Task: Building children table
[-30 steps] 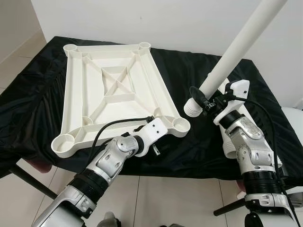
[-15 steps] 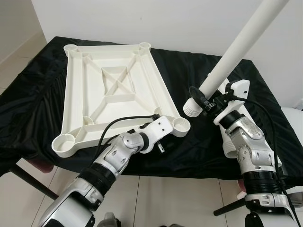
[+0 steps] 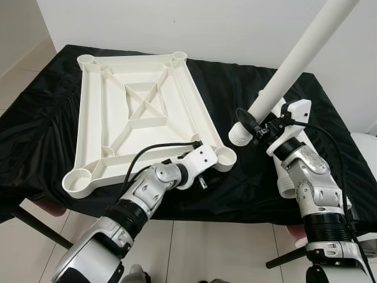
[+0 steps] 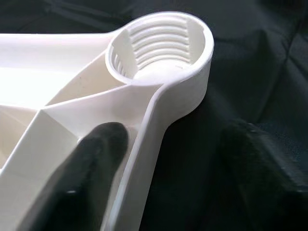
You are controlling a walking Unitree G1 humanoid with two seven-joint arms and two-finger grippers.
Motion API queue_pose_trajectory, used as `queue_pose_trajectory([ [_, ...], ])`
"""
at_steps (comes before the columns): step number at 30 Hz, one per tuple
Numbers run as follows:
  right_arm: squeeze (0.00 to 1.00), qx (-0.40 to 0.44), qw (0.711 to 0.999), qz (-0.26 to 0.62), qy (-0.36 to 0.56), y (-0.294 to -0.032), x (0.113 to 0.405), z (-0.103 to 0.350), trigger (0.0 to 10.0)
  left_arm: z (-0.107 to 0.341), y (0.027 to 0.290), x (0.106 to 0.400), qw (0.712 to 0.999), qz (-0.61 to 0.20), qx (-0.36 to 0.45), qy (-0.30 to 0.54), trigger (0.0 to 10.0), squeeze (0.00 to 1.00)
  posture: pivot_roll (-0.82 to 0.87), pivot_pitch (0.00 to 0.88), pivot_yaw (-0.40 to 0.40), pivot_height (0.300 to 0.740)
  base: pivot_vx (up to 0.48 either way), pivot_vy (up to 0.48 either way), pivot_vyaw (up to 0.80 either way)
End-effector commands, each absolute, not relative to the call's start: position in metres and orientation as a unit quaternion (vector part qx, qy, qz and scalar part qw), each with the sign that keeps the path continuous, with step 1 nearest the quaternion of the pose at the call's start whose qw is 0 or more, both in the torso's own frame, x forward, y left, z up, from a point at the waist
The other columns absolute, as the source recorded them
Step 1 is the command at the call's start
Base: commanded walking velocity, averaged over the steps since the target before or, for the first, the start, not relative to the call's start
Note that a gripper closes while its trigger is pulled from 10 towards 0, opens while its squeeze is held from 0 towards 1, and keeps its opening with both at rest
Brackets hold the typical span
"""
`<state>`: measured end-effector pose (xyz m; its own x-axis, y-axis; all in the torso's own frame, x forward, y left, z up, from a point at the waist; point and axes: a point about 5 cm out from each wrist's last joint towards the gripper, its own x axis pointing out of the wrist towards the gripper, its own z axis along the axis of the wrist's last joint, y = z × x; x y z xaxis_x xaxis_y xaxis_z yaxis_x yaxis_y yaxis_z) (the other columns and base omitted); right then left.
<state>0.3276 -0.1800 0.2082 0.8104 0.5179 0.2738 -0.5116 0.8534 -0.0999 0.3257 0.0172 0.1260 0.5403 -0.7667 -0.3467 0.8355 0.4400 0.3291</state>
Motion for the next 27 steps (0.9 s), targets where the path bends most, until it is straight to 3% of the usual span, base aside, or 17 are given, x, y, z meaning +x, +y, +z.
queue_pose_trajectory([
  [1, 0.0, -0.017, 0.95, 0.27, -0.155, -0.184, 0.324, 0.211, 10.0, 0.124, 0.016, 0.323, 0.83, -0.506, 0.219, 0.085, 0.0, 0.0, -0.07, 0.077, -0.027, 0.74, 0.0, 0.0, 0.0],
  [26, 0.0, -0.014, 0.927, 0.356, -0.122, -0.184, 0.306, 0.199, 10.0, 0.119, 0.044, 0.318, 0.82, -0.524, 0.213, 0.089, 0.0, 0.0, -0.08, 0.066, -0.033, 0.74, 0.0, 0.0, 0.0],
  [27, 0.0, -0.015, 0.926, 0.357, -0.119, -0.185, 0.306, 0.198, 10.0, 0.117, 0.045, 0.318, 0.818, -0.523, 0.222, 0.093, 3.3, 0.0, -0.08, 0.065, -0.037, 0.74, 0.0, 0.0, 0.0],
])
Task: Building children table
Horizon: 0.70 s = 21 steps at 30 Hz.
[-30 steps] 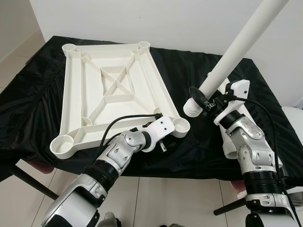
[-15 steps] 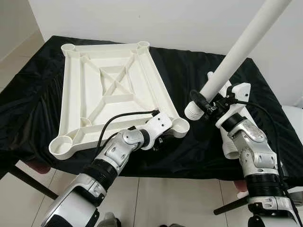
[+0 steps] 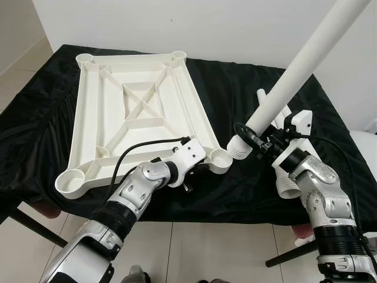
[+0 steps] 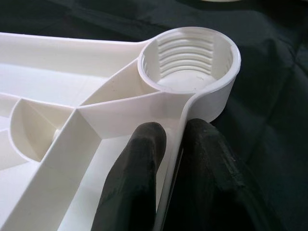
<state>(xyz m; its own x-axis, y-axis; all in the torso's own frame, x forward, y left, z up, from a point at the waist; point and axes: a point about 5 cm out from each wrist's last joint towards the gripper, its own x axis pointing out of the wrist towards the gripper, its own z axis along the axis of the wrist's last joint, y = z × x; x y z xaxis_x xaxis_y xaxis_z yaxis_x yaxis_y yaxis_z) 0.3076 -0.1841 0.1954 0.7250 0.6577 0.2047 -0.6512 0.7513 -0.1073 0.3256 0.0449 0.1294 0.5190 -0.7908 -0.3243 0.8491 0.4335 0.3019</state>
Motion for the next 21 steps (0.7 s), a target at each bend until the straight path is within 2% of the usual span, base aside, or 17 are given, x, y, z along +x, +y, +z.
queue_pose_trajectory([
  [1, 0.0, -0.015, 0.926, 0.358, -0.117, -0.186, 0.306, 0.197, 10.0, 0.116, 0.047, 0.317, 0.814, -0.525, 0.226, 0.1, 10.0, 0.0, -0.08, 0.065, -0.037, 0.74, 0.0, 0.0, 0.0],
  [12, 0.0, -0.015, 0.921, 0.377, -0.101, -0.189, 0.31, 0.194, 10.0, 0.121, 0.047, 0.309, 0.801, -0.544, 0.229, 0.097, 10.0, 0.0, -0.07, 0.082, -0.049, 0.74, 0.0, 0.0, 0.0],
  [21, 0.0, -0.004, 0.899, 0.429, -0.089, -0.174, 0.322, 0.192, 10.0, 0.127, 0.038, 0.3, 0.801, -0.547, 0.229, 0.086, 10.0, 0.0, -0.03, 0.111, -0.075, 0.74, 0.0, 0.0, 0.0],
])
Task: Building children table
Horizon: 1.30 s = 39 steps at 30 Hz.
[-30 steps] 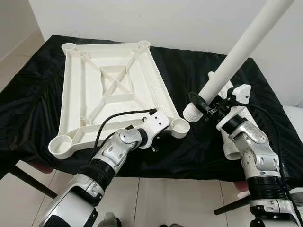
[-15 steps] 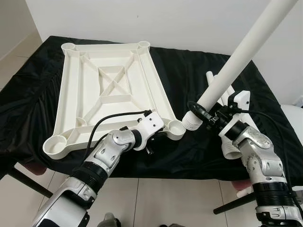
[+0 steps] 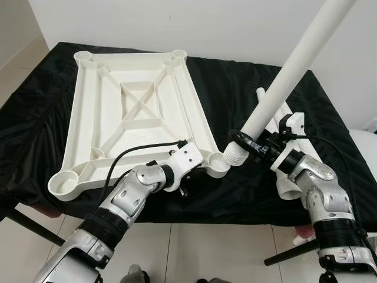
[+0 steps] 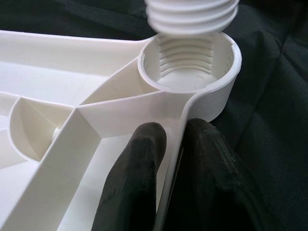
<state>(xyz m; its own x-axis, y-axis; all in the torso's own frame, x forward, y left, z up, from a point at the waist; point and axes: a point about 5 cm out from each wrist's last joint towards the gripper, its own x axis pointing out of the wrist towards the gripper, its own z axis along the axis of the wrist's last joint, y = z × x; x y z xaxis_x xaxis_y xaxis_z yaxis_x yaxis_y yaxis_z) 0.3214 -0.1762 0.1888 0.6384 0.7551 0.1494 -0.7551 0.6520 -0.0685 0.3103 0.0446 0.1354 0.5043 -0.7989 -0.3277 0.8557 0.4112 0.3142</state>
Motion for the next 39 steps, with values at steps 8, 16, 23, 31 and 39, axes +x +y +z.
queue_pose_trajectory([
  [8, 0.0, -0.015, 0.88, 0.469, -0.077, -0.16, 0.325, 0.189, 10.0, 0.129, 0.031, 0.295, 0.804, -0.543, 0.227, 0.081, 10.0, 0.0, -0.02, 0.133, -0.097, 0.74, 0.0, 0.0, 0.0],
  [16, 0.0, -0.022, 0.877, 0.475, -0.061, -0.162, 0.322, 0.18, 10.0, 0.13, 0.027, 0.29, 0.806, -0.541, 0.224, 0.082, 10.0, 0.0, -0.02, 0.143, -0.095, 0.74, 0.0, 0.0, 0.0],
  [23, 0.0, -0.029, 0.886, 0.46, -0.055, -0.163, 0.315, 0.167, 10.0, 0.131, 0.026, 0.288, 0.808, -0.536, 0.234, 0.079, 10.0, 0.0, -0.03, 0.145, -0.084, 0.74, 0.0, 0.0, 0.0],
  [31, 0.0, -0.018, 0.892, 0.447, -0.063, -0.157, 0.31, 0.162, 10.0, 0.126, 0.025, 0.285, 0.811, -0.522, 0.249, 0.083, 10.0, 0.0, -0.04, 0.145, -0.073, 0.74, 0.0, 0.0, 0.0],
  [39, 0.0, -0.005, 0.893, 0.443, -0.076, -0.149, 0.3, 0.163, 10.0, 0.119, 0.031, 0.287, 0.821, -0.501, 0.255, 0.099, 10.0, 0.0, -0.05, 0.142, -0.05, 0.74, 0.0, 0.0, 0.0],
])
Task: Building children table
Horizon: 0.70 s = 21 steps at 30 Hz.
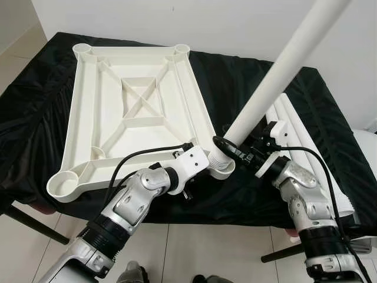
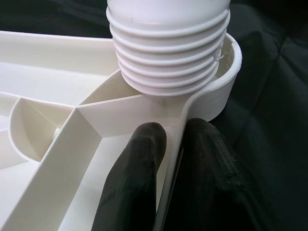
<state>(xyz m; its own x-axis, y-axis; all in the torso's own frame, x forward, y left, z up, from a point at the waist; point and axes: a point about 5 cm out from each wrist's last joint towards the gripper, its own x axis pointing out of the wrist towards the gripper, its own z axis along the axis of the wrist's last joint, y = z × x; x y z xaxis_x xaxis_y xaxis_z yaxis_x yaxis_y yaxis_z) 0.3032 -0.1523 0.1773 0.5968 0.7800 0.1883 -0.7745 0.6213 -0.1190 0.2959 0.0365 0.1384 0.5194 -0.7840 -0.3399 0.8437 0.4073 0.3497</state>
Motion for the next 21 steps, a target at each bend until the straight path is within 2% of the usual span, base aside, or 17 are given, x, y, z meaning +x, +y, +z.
queue_pose_trajectory([
  [1, 0.0, -0.004, 0.894, 0.442, -0.077, -0.149, 0.299, 0.163, 10.0, 0.119, 0.031, 0.287, 0.822, -0.499, 0.256, 0.099, 10.0, 0.0, -0.05, 0.142, -0.05, 0.74, 0.0, 0.0, 0.0],
  [21, 0.0, -0.045, 0.911, 0.406, -0.06, -0.176, 0.299, 0.17, 10.0, 0.122, 0.037, 0.291, 0.823, -0.488, 0.276, 0.092, 10.0, 0.0, -0.06, 0.137, -0.043, 0.74, 0.0, 0.0, 0.0],
])
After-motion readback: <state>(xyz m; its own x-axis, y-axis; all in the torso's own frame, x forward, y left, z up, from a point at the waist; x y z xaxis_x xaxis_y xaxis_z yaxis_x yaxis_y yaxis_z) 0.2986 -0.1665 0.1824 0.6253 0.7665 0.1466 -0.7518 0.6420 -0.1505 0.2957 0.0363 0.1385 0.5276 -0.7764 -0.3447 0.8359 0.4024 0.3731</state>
